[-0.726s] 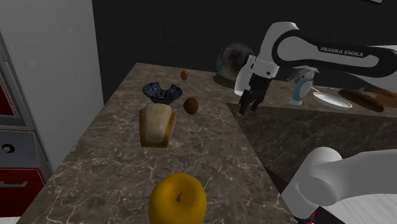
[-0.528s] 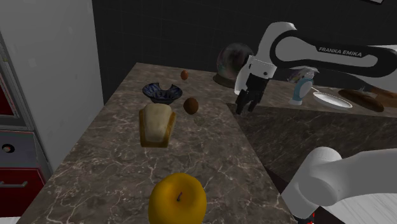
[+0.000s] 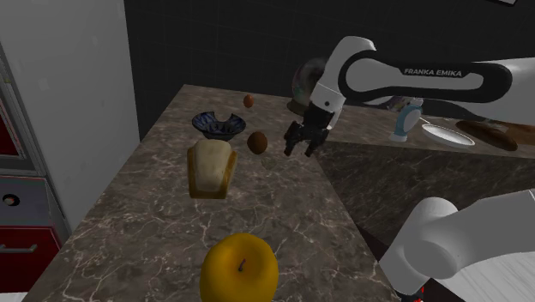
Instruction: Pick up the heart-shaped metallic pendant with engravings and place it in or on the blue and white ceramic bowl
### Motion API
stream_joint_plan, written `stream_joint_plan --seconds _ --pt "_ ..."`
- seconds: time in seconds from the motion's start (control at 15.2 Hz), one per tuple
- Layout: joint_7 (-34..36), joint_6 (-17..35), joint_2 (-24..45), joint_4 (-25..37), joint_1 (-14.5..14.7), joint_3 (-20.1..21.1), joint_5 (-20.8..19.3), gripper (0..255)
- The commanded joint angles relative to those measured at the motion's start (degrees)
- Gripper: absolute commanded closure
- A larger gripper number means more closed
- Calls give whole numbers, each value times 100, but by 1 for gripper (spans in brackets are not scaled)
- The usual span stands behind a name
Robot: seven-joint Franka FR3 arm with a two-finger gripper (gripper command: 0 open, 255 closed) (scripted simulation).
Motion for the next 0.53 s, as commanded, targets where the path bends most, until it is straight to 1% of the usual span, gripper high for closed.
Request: stream_joint_plan --seconds 0.0,0.2,0.46 --pt "258 336 191 71 44 136 205 0" --pt "633 871 557 230 107 365 472 0" --pt "637 1144 676 100 134 431 530 0"
